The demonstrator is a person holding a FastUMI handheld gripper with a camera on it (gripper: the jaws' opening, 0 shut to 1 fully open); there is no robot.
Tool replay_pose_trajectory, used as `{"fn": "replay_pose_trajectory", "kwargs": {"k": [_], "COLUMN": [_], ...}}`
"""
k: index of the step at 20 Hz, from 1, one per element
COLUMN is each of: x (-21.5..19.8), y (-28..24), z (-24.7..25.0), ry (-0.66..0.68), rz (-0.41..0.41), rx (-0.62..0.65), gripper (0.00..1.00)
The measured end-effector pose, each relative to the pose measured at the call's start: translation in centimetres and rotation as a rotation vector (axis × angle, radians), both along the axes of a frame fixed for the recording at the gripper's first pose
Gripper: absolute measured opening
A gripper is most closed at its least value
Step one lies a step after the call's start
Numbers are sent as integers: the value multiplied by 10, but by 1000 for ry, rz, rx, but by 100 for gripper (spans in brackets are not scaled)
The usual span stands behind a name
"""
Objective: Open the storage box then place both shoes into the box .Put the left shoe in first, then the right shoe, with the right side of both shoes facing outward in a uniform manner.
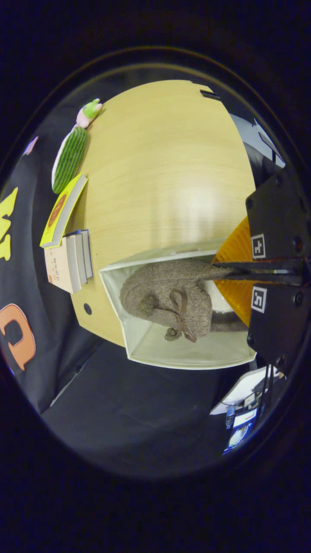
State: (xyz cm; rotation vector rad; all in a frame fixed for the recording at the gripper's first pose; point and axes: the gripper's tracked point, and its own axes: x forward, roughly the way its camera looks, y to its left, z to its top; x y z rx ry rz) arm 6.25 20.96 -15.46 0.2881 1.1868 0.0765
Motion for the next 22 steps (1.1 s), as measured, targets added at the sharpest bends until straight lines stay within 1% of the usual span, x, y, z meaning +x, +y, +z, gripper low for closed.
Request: {"fn": "replay_pose_trajectory", "kwargs": {"k": [2,3,4,5,6,7,8,10,11,12,15,17,18,19,21,22], "x": [-4,-5,-5,-5,-6,-6,-6,-3,1,4,5,12,11,12,7,3], "y": [3,1,-1,1,2,3,1,-11,-21,-32,-59,-89,-101,-114,-131,-142], "z": [3,10,10,13,18,22,26,38,45,54,85,117,134,152,174,185], "ry": [-13,-20,-30,-42,-58,-80,-106,-174,-217,-254,-356,-494,-571,-651,-783,-853], "rz": [16,24,29,36,51,63,77,82,76,66,36,6,-21,-65,-115,-137], "rx": [8,1,-6,-3,-1,3,-3,-46,-83,-121,-185,-259,-280,-291,-285,-292], "gripper": [19,28,33,44,48,57,63,73,76,76,77,77,77,83,96,100]}}
